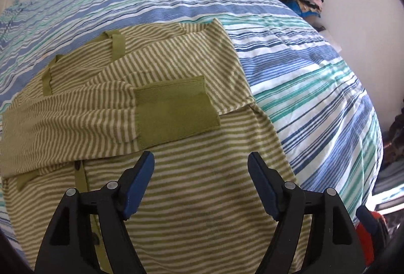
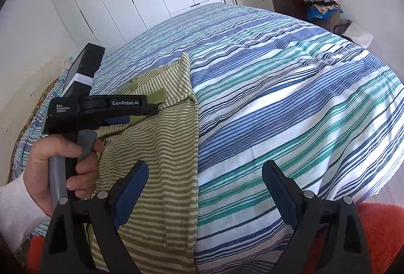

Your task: Fold small clothes

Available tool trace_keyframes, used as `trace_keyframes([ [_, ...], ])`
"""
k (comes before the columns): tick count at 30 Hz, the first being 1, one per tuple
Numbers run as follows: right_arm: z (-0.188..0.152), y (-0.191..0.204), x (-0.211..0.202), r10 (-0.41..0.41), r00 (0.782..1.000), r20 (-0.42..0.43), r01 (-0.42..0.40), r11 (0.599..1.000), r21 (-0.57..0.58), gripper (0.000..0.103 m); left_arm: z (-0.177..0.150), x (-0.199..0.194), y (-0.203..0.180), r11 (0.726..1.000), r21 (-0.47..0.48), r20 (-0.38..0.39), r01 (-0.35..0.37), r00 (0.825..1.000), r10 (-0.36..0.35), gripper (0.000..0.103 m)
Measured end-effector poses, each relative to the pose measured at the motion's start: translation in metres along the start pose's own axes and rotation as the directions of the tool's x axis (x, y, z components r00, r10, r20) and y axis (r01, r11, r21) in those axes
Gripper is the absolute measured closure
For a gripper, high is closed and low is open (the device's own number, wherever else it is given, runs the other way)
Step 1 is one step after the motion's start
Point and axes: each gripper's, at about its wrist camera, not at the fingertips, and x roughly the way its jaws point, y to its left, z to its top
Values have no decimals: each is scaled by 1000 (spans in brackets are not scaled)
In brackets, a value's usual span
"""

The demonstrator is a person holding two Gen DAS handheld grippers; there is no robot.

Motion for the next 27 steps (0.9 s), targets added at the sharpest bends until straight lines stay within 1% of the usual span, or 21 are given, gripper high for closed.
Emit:
trace_keyframes([
  [2,0,-3,0,-3,1000,1,3,1000,11,12,-24,-29,23,1000,-12,39,-14,999,15,14],
  [4,0,-4,0,0,1000,3,0,1000,20,12,-50,-53,52,998,-43,71,-46,996,49,13],
  [6,1,-5,0,11,1000,8,-11,1000,27,12,-75,-66,83,990,-65,87,-128,987,134,13],
  [8,3,-3,-1,44,999,6,-44,999,32,12,-101,-74,111,972,-76,92,-221,969,228,13],
  [9,6,-1,0,72,997,-12,-72,997,39,12,-113,-75,122,963,-87,81,-254,962,261,13],
  [10,11,4,0,111,993,-33,-110,993,41,12,-124,-74,133,958,-103,64,-268,959,275,13],
  [12,30,21,-4,198,978,-60,-198,980,9,12,-151,-68,150,953,-147,32,-266,961,274,13],
  [14,59,44,-6,284,954,-97,-288,957,-37,12,-172,-55,157,948,-193,-6,-253,966,257,13],
  [15,77,58,-3,319,939,-125,-329,942,-66,12,-181,-52,161,948,-217,-5,-235,971,240,13],
  [16,96,72,4,334,929,-160,-352,930,-108,12,-189,-53,162,948,-232,18,-219,973,230,12],
  [17,111,85,12,326,926,-188,-357,920,-160,13,-193,-56,162,948,-236,42,-214,972,230,10],
  [18,126,97,27,297,933,-205,-339,915,-218,18,-195,-56,160,950,-225,51,-216,971,233,10],
  [19,138,107,46,251,943,-218,-306,911,-278,24,-195,-56,158,953,-209,54,-220,970,236,10],
  [20,147,115,69,196,950,-241,-271,902,-337,38,-196,-56,157,955,-199,57,-221,970,237,9],
  [21,153,123,96,138,951,-276,-244,884,-399,46,-197,-57,158,956,-198,62,-216,971,233,9],
  [22,155,131,121,86,950,-301,-223,861,-456,50,-198,-58,159,957,-201,67,-209,972,227,9],
  [23,154,140,146,41,946,-321,-212,828,-518,52,-199,-58,160,958,-204,71,-204,972,222,9],
  [25,147,155,185,-29,933,-358,-205,774,-599,55,-201,-59,160,959,-203,77,-199,973,219,8],
  [27,140,166,213,-52,926,-373,-215,740,-638,55,-205,-61,160,961,-191,86,-200,972,219,8],
])
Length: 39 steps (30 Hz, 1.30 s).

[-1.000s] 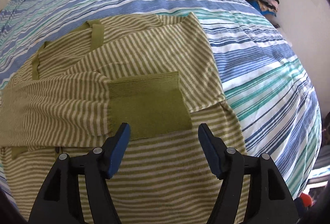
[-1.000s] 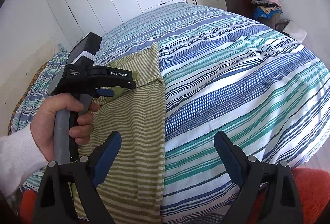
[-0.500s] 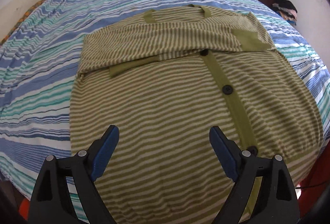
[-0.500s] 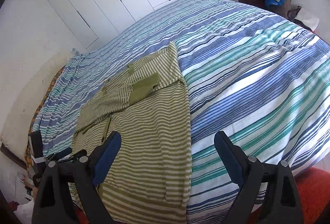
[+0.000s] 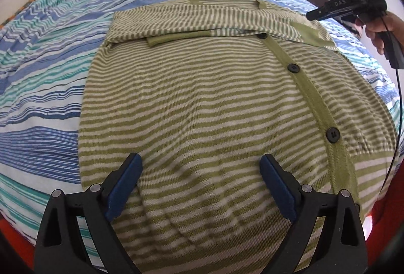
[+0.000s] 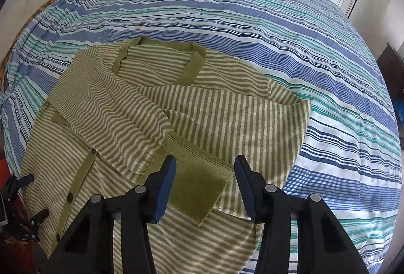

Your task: Fold small clothes

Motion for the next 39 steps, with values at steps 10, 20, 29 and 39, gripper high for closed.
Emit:
trace_keyframes([
  [10,22,29,51,-5,994,-109,-9,993,-121,100,-3,3,1,1000,4,18,0,1000,-1,6],
  [20,6,21,29,-117,991,-60,118,993,13,53,-2,-10,7,1000,-1,-44,-10,999,10,5],
  [29,-133,51,-66,148,989,-13,-148,988,46,35,-50,-43,56,998,-55,-177,-26,984,16,5],
  [39,-282,13,-102,410,912,-3,-371,828,420,35,-69,-51,95,909,-361,-210,208,932,-297,13],
])
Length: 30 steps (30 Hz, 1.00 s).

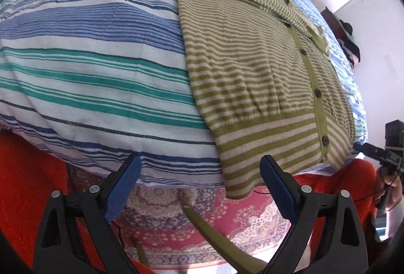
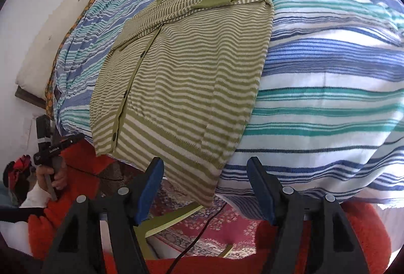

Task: Fold small clothes
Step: 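Grasp the cardigan hem with both grippers and lift it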

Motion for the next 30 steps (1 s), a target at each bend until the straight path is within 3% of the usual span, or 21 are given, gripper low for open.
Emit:
trace_keyframes([
  [2,-4,-16,9,73,997,-32,-70,993,98,35,1,12,1,999,-19,-43,45,998,-46,20],
  [6,-4,-18,28,127,988,-84,-117,986,116,37,1,22,-9,999,-3,-57,36,998,-36,21],
  [11,2,-5,34,241,969,-63,-234,967,97,47,-1,14,-17,998,21,-39,65,997,-64,56],
  [16,3,-5,38,259,965,-49,-251,960,122,48,2,16,-7,997,-23,-41,70,997,-71,57],
  [19,2,4,43,240,966,-94,-233,969,82,48,1,18,-8,995,-27,-53,91,994,-92,47],
  [22,-1,9,52,161,973,-163,-156,987,42,63,-1,18,-10,995,-19,-69,98,993,-99,45],
  [23,-2,10,53,130,976,-175,-127,992,27,77,-2,18,-11,995,-17,-77,102,992,-103,47],
  [24,-2,12,55,107,978,-180,-106,994,16,87,-2,19,-12,995,-18,-87,99,991,-100,52],
  [26,-2,13,54,107,979,-172,-106,994,12,90,-4,24,-14,996,-21,-118,89,989,-91,79],
  [28,-2,13,48,138,979,-150,-136,990,20,91,-6,27,-15,996,-27,-140,89,986,-92,97],
  [30,-3,14,41,174,978,-116,-172,985,25,92,-8,25,-17,996,-20,-135,91,986,-93,100],
])
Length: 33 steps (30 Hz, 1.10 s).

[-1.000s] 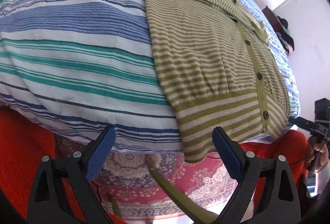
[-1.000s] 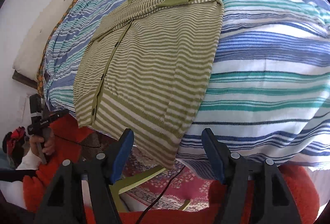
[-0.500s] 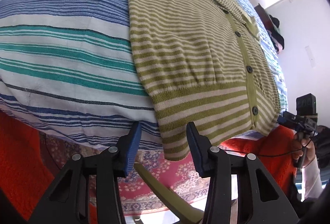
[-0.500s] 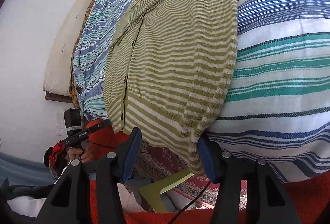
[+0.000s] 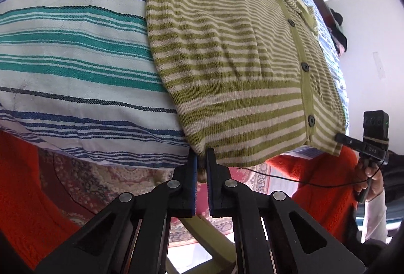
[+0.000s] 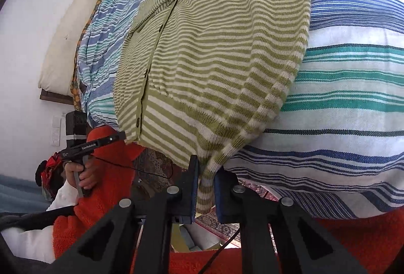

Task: Fold small clothes
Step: 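Grasp the cardigan hem with both grippers and lift it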

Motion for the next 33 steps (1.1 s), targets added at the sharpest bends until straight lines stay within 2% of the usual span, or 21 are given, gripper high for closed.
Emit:
trace_keyframes([
  [5,-1,2,-9,75,994,80,-77,997,31,92,0,-6,0,999,-13,21,30,999,-30,100],
  [8,-1,2,-6,55,995,78,-58,998,32,92,2,-2,3,999,-23,15,31,999,-30,98],
  [9,-1,3,-3,45,997,69,-47,998,33,92,2,1,4,1000,-28,13,15,1000,-15,96],
  [11,0,2,1,26,998,51,-27,999,33,92,3,6,6,1000,-29,1,-7,1000,7,76],
  [14,1,0,2,7,999,42,-9,999,40,92,4,8,5,1000,-17,0,-1,1000,1,71],
  [15,2,0,3,5,999,39,-7,999,43,91,3,7,4,1000,-8,0,-4,1000,4,73],
  [16,2,-1,3,6,999,35,-7,999,44,91,2,7,2,1000,1,-5,6,1000,-6,99],
  [20,3,7,-1,14,999,33,-15,1000,12,92,-3,-11,-13,999,48,13,-3,1000,2,103],
  [24,12,15,-23,119,987,108,-124,992,39,93,2,-45,-23,997,28,54,76,996,-77,103],
  [28,38,28,-40,179,971,160,-186,982,31,94,39,-83,-29,987,-10,150,160,976,-157,103],
  [31,75,33,-45,178,961,212,-188,982,30,94,93,-97,-28,978,-46,221,204,957,-189,103],
  [33,107,32,-46,150,955,258,-166,985,41,94,135,-97,-27,980,-66,263,189,951,-166,103],
])
